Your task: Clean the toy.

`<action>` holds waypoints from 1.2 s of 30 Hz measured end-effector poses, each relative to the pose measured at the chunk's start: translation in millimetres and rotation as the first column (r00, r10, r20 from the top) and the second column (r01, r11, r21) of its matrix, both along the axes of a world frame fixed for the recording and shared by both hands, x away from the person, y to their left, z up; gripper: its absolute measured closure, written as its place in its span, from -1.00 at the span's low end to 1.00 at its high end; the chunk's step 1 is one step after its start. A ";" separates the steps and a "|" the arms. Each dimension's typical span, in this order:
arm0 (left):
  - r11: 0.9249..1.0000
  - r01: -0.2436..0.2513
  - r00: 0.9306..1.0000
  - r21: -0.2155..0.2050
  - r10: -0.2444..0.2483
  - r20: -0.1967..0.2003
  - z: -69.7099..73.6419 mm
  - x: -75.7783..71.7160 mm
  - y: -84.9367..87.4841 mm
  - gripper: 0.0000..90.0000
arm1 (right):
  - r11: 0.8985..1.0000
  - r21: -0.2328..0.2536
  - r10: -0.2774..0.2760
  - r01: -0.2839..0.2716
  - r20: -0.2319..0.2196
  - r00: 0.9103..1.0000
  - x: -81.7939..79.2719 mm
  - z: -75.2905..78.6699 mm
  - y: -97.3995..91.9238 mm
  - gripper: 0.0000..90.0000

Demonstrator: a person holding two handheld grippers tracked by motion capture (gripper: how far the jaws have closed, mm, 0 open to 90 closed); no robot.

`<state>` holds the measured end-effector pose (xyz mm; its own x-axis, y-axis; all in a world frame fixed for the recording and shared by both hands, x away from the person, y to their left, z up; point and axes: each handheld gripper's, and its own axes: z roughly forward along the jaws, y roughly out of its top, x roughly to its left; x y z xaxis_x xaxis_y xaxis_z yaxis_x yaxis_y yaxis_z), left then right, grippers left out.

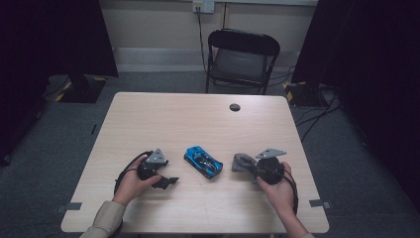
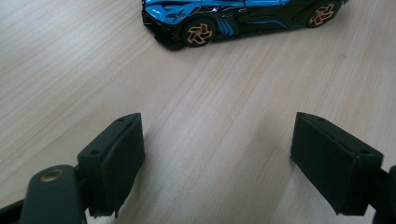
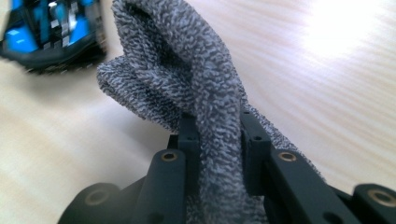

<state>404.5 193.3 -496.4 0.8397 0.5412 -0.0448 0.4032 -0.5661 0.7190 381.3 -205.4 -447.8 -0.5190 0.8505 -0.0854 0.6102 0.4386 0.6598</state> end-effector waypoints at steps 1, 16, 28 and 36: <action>1.000 0.004 1.000 -0.009 -0.004 -0.007 0.2 -0.3 -1.1 -0.61 | 1.000 0.002 -0.005 0.005 -0.002 1.000 3.5 -0.9 -0.4 0.67; 0.999 0.037 0.999 -0.033 -0.038 -0.028 0.3 -1.2 -27.3 -0.62 | 0.999 0.032 -0.025 0.025 -0.004 1.000 36.9 -18.0 13.6 0.65; 0.997 0.040 0.998 -0.059 -0.043 -0.043 0.3 1.9 -41.7 -0.63 | 0.996 0.076 0.035 -0.035 0.006 0.999 49.7 -22.5 43.1 0.64; 0.996 0.040 0.998 -0.075 -0.043 -0.046 1.5 4.2 -56.1 -0.64 | 0.993 0.088 0.076 -0.075 -0.007 0.997 47.5 -22.5 51.6 0.65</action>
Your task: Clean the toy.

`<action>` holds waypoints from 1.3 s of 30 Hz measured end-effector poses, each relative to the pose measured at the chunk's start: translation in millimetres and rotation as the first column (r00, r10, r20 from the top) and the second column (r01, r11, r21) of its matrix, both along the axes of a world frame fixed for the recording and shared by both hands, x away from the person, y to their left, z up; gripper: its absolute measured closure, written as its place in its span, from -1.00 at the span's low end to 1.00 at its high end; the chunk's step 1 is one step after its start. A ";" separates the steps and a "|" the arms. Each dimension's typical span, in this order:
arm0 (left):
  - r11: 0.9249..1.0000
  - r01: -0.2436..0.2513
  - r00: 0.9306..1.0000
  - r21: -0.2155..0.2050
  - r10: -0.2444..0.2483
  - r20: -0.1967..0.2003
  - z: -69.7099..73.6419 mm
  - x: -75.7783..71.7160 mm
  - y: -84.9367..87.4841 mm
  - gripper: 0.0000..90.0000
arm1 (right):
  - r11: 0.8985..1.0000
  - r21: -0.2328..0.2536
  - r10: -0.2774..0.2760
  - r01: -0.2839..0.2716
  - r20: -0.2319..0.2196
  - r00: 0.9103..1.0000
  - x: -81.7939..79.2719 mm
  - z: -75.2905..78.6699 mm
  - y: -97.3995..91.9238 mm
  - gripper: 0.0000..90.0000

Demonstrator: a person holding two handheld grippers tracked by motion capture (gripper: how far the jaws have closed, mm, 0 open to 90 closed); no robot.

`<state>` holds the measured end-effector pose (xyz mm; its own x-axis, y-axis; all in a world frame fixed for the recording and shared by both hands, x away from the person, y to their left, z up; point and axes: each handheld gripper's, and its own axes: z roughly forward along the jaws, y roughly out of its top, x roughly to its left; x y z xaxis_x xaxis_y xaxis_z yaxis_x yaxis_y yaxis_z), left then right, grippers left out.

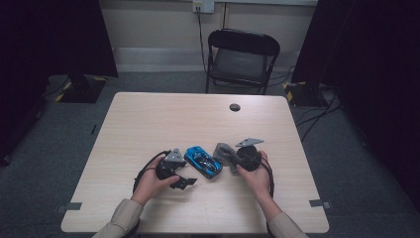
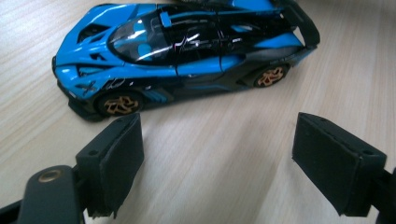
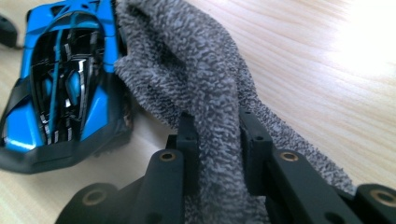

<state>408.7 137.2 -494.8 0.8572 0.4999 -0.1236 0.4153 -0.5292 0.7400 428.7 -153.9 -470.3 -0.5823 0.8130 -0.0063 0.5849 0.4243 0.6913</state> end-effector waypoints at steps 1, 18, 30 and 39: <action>1.000 -0.001 1.000 0.000 0.001 0.001 0.0 0.1 -1.3 -0.64 | 1.000 -0.001 0.011 -0.011 -0.003 1.000 -0.7 0.3 0.6 0.65; 0.999 -0.032 0.999 -0.013 0.032 -0.009 0.8 3.5 -1.2 -0.63 | 0.999 -0.016 0.050 -0.050 -0.020 0.999 -5.5 3.2 0.1 0.64; 0.999 -0.037 0.999 -0.013 0.037 -0.006 1.7 3.2 -1.1 -0.62 | 0.999 -0.037 0.013 -0.013 -0.002 1.000 -7.6 5.0 -14.5 0.46; 0.999 -0.041 0.999 -0.003 0.041 -0.002 1.3 -0.1 1.5 -0.62 | 0.999 -0.048 -0.001 0.002 0.014 1.000 -12.0 16.9 -16.7 0.13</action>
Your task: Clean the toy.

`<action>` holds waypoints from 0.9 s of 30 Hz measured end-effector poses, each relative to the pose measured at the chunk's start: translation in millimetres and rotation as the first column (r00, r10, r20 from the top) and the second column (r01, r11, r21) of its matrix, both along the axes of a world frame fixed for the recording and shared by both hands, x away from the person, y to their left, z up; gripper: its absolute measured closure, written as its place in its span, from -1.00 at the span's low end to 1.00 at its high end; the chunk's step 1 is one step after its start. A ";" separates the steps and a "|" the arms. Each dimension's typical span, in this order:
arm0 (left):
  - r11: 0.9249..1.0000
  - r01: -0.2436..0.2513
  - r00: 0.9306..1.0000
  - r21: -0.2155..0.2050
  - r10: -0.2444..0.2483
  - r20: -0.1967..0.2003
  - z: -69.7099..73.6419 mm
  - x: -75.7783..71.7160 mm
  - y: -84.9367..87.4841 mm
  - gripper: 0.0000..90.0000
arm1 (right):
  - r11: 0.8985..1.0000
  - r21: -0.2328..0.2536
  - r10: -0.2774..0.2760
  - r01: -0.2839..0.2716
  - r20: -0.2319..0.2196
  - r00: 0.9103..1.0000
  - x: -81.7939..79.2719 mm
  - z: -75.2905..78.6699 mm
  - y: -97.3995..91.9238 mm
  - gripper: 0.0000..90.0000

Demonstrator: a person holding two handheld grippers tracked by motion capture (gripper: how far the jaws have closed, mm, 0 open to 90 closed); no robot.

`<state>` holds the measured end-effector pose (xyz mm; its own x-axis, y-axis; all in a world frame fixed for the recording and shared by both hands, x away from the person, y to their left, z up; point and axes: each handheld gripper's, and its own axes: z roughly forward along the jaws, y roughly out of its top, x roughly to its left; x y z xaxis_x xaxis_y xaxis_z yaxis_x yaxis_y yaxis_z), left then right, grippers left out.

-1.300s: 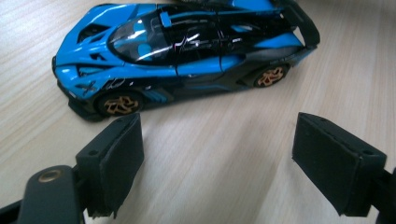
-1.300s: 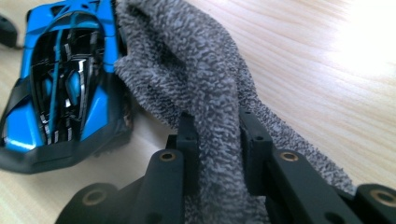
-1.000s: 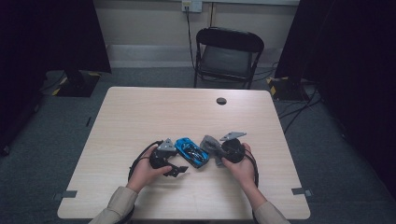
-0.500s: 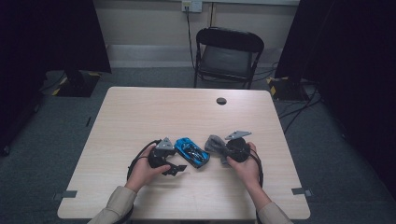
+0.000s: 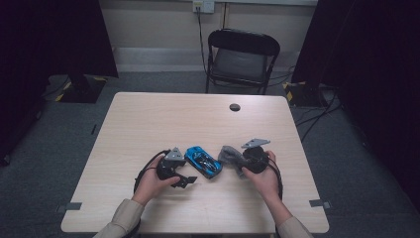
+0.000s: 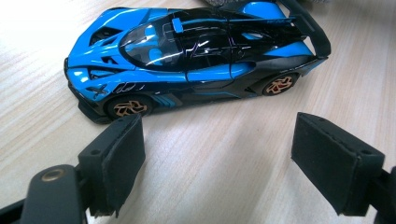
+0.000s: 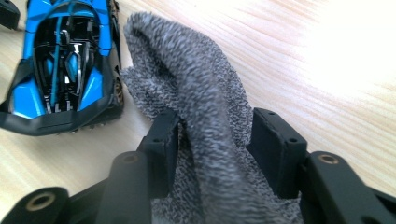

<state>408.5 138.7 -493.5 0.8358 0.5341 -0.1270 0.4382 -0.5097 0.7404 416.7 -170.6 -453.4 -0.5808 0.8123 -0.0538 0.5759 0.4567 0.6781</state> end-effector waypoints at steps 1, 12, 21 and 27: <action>1.000 0.001 1.000 0.000 -0.001 0.000 0.8 -0.2 0.2 -0.62 | 1.000 0.001 0.002 -0.002 -0.002 1.000 -0.9 1.4 0.0 0.08; 1.000 -0.008 1.000 -0.014 0.008 0.004 4.7 -1.1 2.2 -0.62 | 0.983 0.070 0.170 -0.172 0.032 0.985 -16.0 21.9 32.7 -0.17; 0.999 -0.033 0.999 -0.017 0.033 0.002 1.0 3.4 2.3 -0.61 | 0.960 0.087 0.269 -0.266 -0.023 0.963 -14.4 -5.9 61.3 -0.22; 0.998 -0.051 0.999 -0.020 0.051 -0.002 -0.6 5.9 2.9 -0.61 | 0.967 0.079 0.246 -0.242 -0.047 0.968 -9.1 -6.7 58.2 -0.46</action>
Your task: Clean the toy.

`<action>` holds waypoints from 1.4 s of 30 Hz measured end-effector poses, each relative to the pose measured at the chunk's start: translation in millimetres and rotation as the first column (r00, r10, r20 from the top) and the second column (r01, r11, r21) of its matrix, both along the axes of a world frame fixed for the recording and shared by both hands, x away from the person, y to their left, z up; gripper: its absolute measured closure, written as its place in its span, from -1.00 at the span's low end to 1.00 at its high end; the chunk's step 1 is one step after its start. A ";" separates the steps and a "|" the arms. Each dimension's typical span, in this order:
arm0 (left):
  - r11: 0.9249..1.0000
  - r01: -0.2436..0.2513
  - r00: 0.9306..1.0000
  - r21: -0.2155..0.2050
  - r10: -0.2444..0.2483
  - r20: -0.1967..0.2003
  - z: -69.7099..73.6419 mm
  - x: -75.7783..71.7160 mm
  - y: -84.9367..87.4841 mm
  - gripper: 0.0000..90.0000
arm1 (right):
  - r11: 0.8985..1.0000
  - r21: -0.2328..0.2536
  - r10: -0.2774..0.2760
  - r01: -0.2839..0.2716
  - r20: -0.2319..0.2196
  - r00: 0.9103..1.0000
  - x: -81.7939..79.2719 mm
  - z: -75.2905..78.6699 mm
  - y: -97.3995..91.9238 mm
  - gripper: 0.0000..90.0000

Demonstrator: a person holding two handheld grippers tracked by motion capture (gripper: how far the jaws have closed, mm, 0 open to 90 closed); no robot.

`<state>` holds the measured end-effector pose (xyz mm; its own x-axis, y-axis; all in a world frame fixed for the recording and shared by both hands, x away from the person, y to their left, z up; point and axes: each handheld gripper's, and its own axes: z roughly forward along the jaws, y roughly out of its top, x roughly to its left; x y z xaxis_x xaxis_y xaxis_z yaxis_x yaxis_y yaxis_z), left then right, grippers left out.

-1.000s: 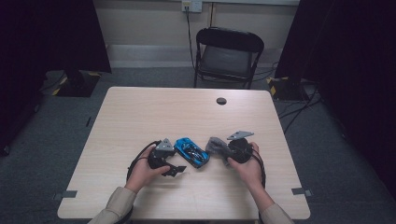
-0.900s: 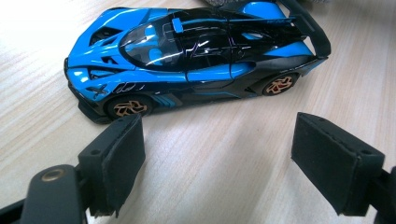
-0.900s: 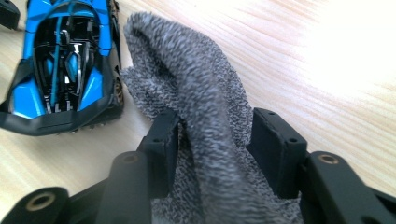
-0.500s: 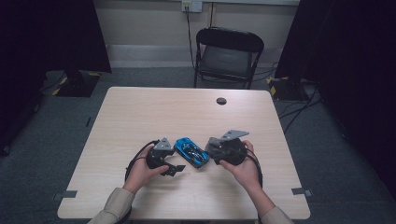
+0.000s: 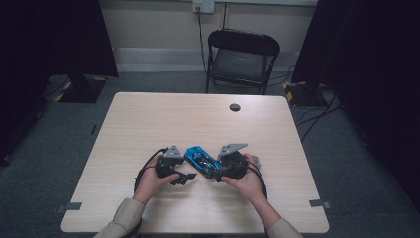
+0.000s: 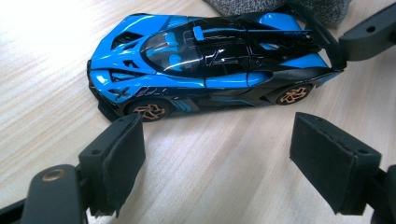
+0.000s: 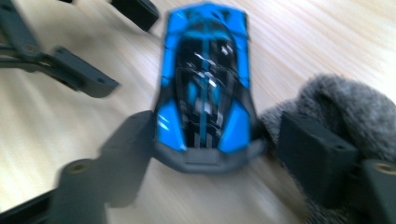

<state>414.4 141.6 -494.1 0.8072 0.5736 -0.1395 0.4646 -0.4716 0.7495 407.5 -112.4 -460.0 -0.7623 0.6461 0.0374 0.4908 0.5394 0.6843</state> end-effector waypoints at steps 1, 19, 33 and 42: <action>1.000 -0.004 1.000 0.000 0.004 0.006 0.1 0.5 0.3 -0.60 | 1.000 0.019 -0.006 0.006 -0.018 1.000 1.6 -1.7 -1.6 -0.45; 0.997 -0.071 0.997 -0.038 0.071 0.003 2.4 6.6 -2.2 -0.52 | 0.999 0.038 0.032 -0.028 -0.118 0.992 -5.8 -5.1 -6.1 -0.31; 0.995 -0.077 0.997 -0.057 0.077 -0.002 7.1 8.2 -6.8 -0.55 | 0.994 0.018 0.106 -0.105 -0.142 0.984 -27.8 -9.9 0.3 -0.25; 0.996 -0.076 0.997 -0.040 0.076 -0.018 9.2 6.2 -4.9 -0.58 | 0.994 0.008 0.113 -0.113 -0.120 0.986 -46.0 -13.6 3.9 -0.28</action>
<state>420.6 136.7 -485.0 0.7588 0.6269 -0.1767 0.5105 -0.4039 0.7591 361.5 -108.5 -473.6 -0.8205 0.5558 0.1337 0.5051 0.5953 0.6249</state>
